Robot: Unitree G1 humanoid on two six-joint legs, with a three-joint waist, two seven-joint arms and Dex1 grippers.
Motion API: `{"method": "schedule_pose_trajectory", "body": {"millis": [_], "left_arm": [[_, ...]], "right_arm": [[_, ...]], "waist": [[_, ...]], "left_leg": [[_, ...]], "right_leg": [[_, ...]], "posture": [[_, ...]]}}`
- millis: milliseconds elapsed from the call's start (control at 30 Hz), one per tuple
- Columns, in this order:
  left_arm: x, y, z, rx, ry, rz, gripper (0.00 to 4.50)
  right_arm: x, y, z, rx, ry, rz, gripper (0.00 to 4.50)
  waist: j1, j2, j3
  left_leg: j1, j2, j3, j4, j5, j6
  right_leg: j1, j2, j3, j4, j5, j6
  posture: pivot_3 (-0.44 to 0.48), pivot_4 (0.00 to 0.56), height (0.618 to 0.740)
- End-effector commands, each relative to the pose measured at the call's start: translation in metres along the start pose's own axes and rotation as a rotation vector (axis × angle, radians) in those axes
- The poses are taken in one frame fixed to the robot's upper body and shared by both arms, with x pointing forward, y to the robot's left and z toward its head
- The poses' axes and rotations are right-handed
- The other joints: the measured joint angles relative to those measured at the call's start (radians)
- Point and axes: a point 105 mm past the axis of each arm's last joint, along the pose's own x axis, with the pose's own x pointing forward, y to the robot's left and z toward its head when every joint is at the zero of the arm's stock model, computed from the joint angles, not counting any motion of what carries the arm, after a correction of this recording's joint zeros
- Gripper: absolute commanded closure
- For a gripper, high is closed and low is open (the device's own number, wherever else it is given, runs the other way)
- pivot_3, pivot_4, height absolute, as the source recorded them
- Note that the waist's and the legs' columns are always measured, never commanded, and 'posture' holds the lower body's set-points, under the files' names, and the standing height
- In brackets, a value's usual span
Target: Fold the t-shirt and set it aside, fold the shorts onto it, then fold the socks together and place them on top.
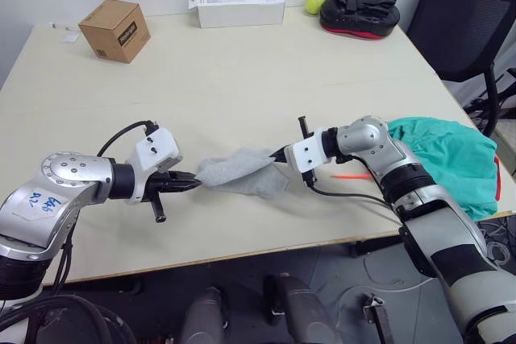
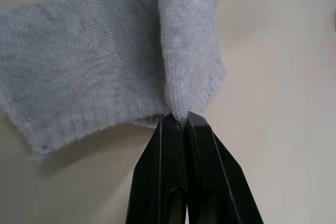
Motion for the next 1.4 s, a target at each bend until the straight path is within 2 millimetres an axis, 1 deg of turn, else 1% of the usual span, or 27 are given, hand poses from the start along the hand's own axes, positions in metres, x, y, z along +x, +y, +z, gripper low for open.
{"method": "schedule_pose_trajectory", "body": {"millis": [33, 100, 267, 367, 400, 500, 567, 700, 800, 900, 1000, 1033, 1067, 1133, 1167, 1267, 1400], "left_arm": [[-0.002, 0.001, 0.005, 0.029, -0.018, 0.008, 4.5], [-0.002, 0.001, 0.005, 0.028, -0.019, 0.009, 4.5], [-0.002, 0.003, 0.007, 0.027, -0.024, 0.013, 4.5], [-0.002, 0.003, 0.007, 0.027, -0.025, 0.014, 4.5], [-0.002, 0.003, 0.007, 0.027, -0.025, 0.014, 4.5], [-0.003, 0.003, 0.008, 0.028, -0.025, 0.014, 4.5], [-0.003, 0.004, 0.008, 0.028, -0.025, 0.014, 4.5], [-0.004, 0.004, 0.007, 0.027, -0.023, 0.016, 4.5], [-0.004, 0.005, 0.007, 0.027, -0.024, 0.017, 4.5], [-0.004, 0.004, 0.008, 0.028, -0.025, 0.018, 4.5], [-0.004, 0.004, 0.008, 0.027, -0.025, 0.018, 4.5], [-0.004, 0.004, 0.008, 0.027, -0.025, 0.018, 4.5], [-0.004, 0.004, 0.008, 0.027, -0.025, 0.018, 4.5], [-0.004, 0.004, 0.007, 0.026, -0.026, 0.019, 4.5], [-0.004, 0.004, 0.007, 0.026, -0.026, 0.019, 4.5], [-0.004, 0.005, 0.007, 0.025, -0.028, 0.02, 4.5], [-0.008, 0.012, 0.01, 0.037, -0.031, 0.026, 4.5]], "right_arm": [[-0.009, -0.018, 0.01, -0.012, -0.036, -0.062, 4.47], [-0.009, -0.02, 0.011, -0.006, -0.043, -0.075, 4.47], [-0.006, -0.016, 0.008, 0.011, -0.037, -0.059, 4.47], [-0.006, -0.013, 0.006, 0.025, -0.029, -0.031, 3.85], [-0.006, -0.013, 0.007, 0.01, -0.026, -0.026, 3.46], [-0.008, -0.009, 0.008, -0.024, -0.027, 0.002, 2.5], [-0.009, -0.008, 0.01, -0.046, -0.034, 0.011, 2.5], [-0.011, -0.013, 0.018, -0.019, -0.083, 0.001, 2.5], [-0.009, -0.013, 0.018, -0.016, -0.081, 0.002, 2.5], [-0.009, -0.011, 0.015, -0.012, -0.071, 0.002, 3.01], [-0.008, -0.011, 0.012, -0.006, -0.054, -0.004, 3.01], [-0.008, -0.011, 0.011, 0.001, -0.052, -0.006, 3.42], [-0.008, -0.011, 0.011, 0.005, -0.052, -0.006, 3.57], [-0.008, -0.011, 0.011, 0.007, -0.051, -0.005, 4.26], [-0.008, -0.011, 0.011, 0.01, -0.052, -0.005, 4.48], [-0.01, -0.015, 0.014, 0.028, -0.069, -0.014, 4.48], [-0.018, -0.025, 0.018, 0.037, -0.082, -0.042, 4.48]], "waist": [[0.0, 0.0, 0.0], [0.0, 0.0, 0.0], [0.001, 0.0, 0.0], [0.001, 0.0, 0.0], [0.001, 0.0, 0.0], [0.001, 0.0, 0.0], [0.001, 0.0, 0.0], [0.0, 0.0, 0.0], [0.001, 0.0, 0.0], [0.001, 0.0, 0.0], [0.001, 0.0, 0.0], [0.001, 0.0, 0.0], [0.001, 0.0, 0.0], [0.001, 0.0, 0.0], [0.001, 0.0, 0.0], [0.001, 0.0, 0.0], [0.001, 0.0, 0.0]], "left_leg": [[0.0, 0.0, 0.0, 0.0, 0.0, 0.0], [0.0, 0.0, 0.0, 0.0, 0.0, 0.0], [0.0, 0.0, 0.0, 0.0, 0.0, 0.0], [0.0, 0.0, 0.0, 0.0, 0.0, 0.0], [0.0, 0.0, 0.0, 0.0, 0.0, 0.0], [0.0, 0.0, 0.0, 0.0, 0.0, 0.0], [0.0, 0.0, 0.0, 0.0, 0.0, 0.0], [0.0, 0.0, 0.0, 0.0, 0.0, 0.0], [0.0, 0.0, 0.0, 0.0, 0.0, 0.0], [0.0, 0.0, 0.0, 0.0, 0.0, 0.0], [0.0, 0.0, 0.0, 0.0, 0.0, 0.0], [0.0, 0.0, 0.0, 0.0, 0.0, 0.0], [0.0, 0.0, 0.0, 0.0, 0.0, 0.0], [0.0, 0.0, 0.0, 0.0, 0.0, 0.0], [0.0, 0.0, 0.0, 0.0, 0.0, 0.0], [0.0, 0.0, 0.0, 0.0, 0.0, 0.0], [0.0, 0.0, 0.0, 0.0, 0.0, 0.0]], "right_leg": [[0.0, 0.0, 0.0, 0.0, 0.0, 0.0], [0.0, 0.0, 0.0, 0.0, 0.0, 0.0], [0.0, 0.0, 0.0, 0.0, 0.0, 0.0], [0.0, 0.0, 0.0, 0.0, 0.0, 0.0], [0.0, 0.0, 0.0, 0.0, 0.0, 0.0], [0.0, 0.0, 0.0, 0.0, 0.0, 0.0], [0.0, 0.0, 0.0, 0.0, 0.0, 0.0], [0.0, 0.0, 0.0, 0.0, 0.0, 0.0], [0.0, 0.0, 0.0, 0.001, 0.0, 0.0], [0.0, 0.0, 0.0, 0.0, 0.0, 0.0], [0.0, 0.0, 0.0, 0.0, 0.0, 0.0], [0.0, 0.0, 0.0, 0.001, 0.0, 0.0], [0.0, 0.0, 0.0, 0.0, 0.0, 0.0], [0.0, 0.0, 0.0, 0.0, 0.0, 0.0], [0.0, 0.0, 0.0, 0.0, 0.0, 0.0], [0.0, 0.0, 0.0, 0.0, 0.0, 0.0], [0.0, 0.0, 0.0, 0.001, 0.0, 0.0]], "posture": [[0.0, 0.15, 0.74], [0.0, 0.15, 0.74], [0.0, 0.15, 0.74], [0.0, 0.15, 0.74], [0.0, 0.15, 0.74], [0.0, 0.15, 0.74], [0.0, 0.15, 0.74], [0.0, 0.15, 0.74], [0.0, 0.15, 0.74], [0.0, 0.15, 0.74], [0.0, 0.15, 0.74], [0.0, 0.15, 0.74], [0.0, 0.15, 0.74], [0.0, 0.15, 0.74], [0.0, 0.15, 0.74], [0.0, 0.15, 0.74], [0.0, 0.15, 0.74]]}}
